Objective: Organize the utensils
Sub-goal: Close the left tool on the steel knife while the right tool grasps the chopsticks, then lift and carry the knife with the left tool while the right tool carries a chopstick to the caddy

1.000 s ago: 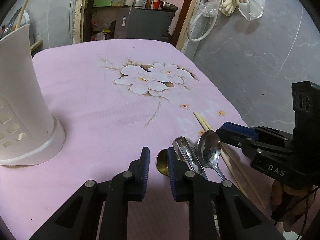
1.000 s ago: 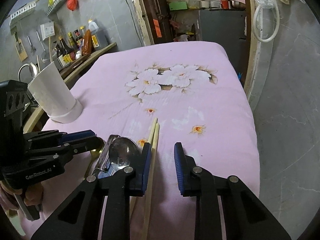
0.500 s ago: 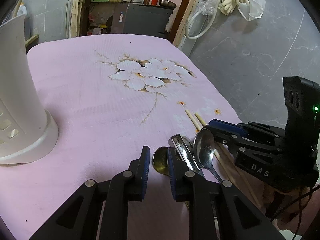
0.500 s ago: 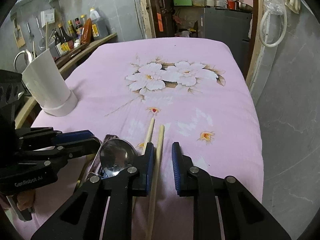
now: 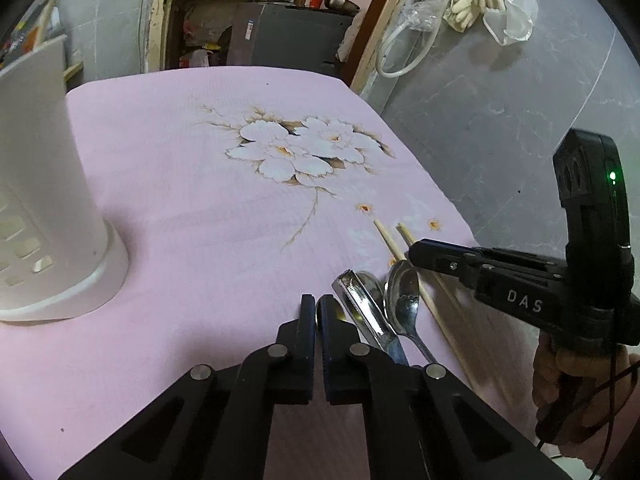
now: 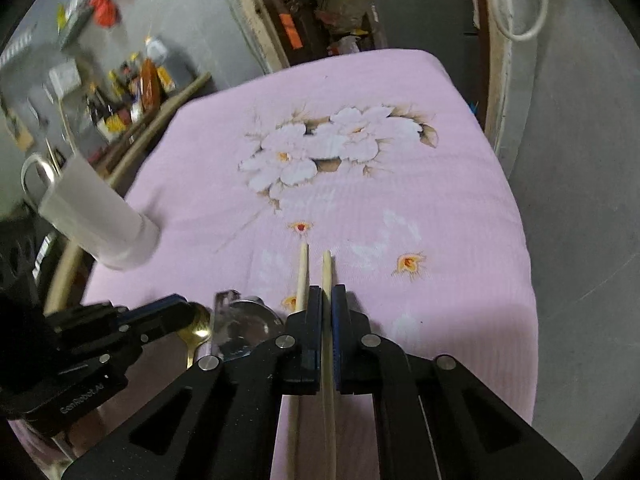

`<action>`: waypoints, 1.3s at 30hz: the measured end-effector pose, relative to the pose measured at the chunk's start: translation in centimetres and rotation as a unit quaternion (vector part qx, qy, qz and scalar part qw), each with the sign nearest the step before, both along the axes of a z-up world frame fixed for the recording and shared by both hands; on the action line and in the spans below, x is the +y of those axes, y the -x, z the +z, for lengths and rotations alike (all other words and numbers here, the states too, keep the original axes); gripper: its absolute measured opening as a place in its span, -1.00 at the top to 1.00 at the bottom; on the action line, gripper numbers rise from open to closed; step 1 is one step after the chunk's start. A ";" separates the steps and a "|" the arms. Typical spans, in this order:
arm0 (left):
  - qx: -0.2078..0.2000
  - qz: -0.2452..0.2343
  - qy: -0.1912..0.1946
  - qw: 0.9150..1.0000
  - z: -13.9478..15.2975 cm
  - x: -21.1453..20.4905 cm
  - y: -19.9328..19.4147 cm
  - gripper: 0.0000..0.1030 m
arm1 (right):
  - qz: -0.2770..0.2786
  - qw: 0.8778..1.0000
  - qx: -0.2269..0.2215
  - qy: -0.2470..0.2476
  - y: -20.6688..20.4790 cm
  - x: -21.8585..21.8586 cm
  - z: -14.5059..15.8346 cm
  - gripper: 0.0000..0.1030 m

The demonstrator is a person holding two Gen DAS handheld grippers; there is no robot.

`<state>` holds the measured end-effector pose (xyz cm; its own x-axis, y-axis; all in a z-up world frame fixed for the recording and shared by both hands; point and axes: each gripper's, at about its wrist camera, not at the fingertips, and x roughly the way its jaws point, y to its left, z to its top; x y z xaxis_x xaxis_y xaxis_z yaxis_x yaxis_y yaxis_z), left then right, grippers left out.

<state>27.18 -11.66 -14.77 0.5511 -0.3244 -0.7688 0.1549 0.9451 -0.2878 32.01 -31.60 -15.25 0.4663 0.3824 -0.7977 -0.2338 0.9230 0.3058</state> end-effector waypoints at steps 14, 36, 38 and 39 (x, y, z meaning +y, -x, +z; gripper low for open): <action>-0.090 0.053 -0.023 0.994 6.7 2.2 3.1 0.94 | -0.076 0.983 -0.116 -0.124 3.3 -3.1 5.8 0.91; -0.225 0.160 -0.078 0.958 21.2 14.5 4.9 0.94 | -0.039 0.922 -0.316 -0.220 2.8 10.5 19.3 0.91; -0.237 0.173 -0.083 0.952 22.3 16.3 4.9 0.94 | -0.037 0.915 -0.331 -0.229 2.3 12.4 20.4 0.91; -0.242 0.179 -0.085 0.950 22.7 17.0 4.9 0.94 | -0.036 0.912 -0.336 -0.232 2.3 12.9 20.7 0.91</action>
